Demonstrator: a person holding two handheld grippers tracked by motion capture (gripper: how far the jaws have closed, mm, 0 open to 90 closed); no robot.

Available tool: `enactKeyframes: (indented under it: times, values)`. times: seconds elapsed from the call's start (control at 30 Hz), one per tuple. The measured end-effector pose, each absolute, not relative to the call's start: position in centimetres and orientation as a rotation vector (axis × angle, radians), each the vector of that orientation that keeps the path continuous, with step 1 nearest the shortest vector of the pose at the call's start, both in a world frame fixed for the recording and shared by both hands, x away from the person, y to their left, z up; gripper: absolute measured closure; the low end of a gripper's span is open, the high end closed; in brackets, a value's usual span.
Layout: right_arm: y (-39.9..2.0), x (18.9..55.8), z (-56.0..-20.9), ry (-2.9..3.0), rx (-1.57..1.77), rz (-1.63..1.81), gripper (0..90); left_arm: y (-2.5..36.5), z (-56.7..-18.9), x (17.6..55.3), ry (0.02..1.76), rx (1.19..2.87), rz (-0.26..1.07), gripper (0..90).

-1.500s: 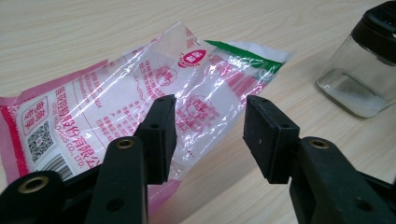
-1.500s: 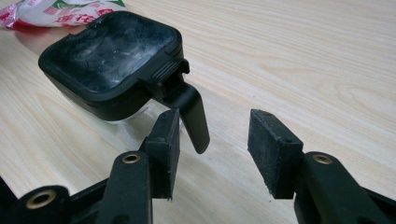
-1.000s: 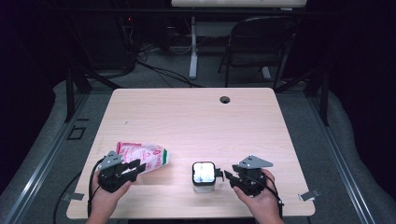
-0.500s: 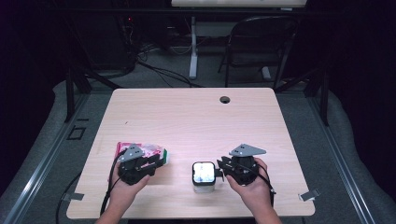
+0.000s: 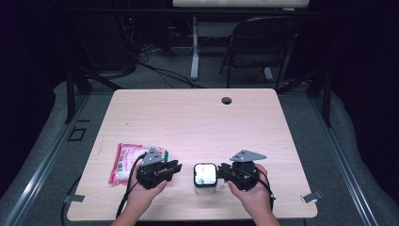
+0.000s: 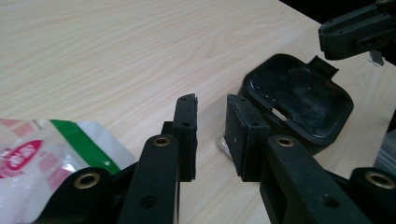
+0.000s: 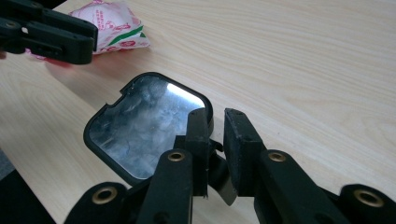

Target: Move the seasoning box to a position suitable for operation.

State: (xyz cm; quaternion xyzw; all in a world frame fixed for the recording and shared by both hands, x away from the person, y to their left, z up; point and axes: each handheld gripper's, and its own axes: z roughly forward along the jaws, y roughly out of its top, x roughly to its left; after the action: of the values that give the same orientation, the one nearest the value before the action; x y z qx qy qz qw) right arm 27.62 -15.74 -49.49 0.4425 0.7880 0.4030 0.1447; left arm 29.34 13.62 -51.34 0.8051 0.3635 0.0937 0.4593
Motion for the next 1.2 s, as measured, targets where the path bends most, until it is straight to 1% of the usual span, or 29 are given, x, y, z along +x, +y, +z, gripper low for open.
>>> enactKeyframes:
  times: [0.17,0.7,1.07,1.2]
  values:
    - [-15.8,27.5,-49.9,2.288,1.299,1.180,80.9,12.8,-52.1,28.9,0.863,2.022,0.212,75.7]
    - [-15.9,27.4,-50.3,2.273,1.304,1.206,81.9,11.4,-53.2,27.6,0.808,2.077,0.129,82.2]
    - [-15.9,27.2,-50.5,2.254,1.288,1.220,81.9,10.9,-53.6,27.2,0.791,2.101,0.104,89.7]
    - [-15.9,27.2,-50.5,2.255,1.291,1.222,81.9,10.8,-53.6,27.2,0.783,2.104,0.118,90.0]
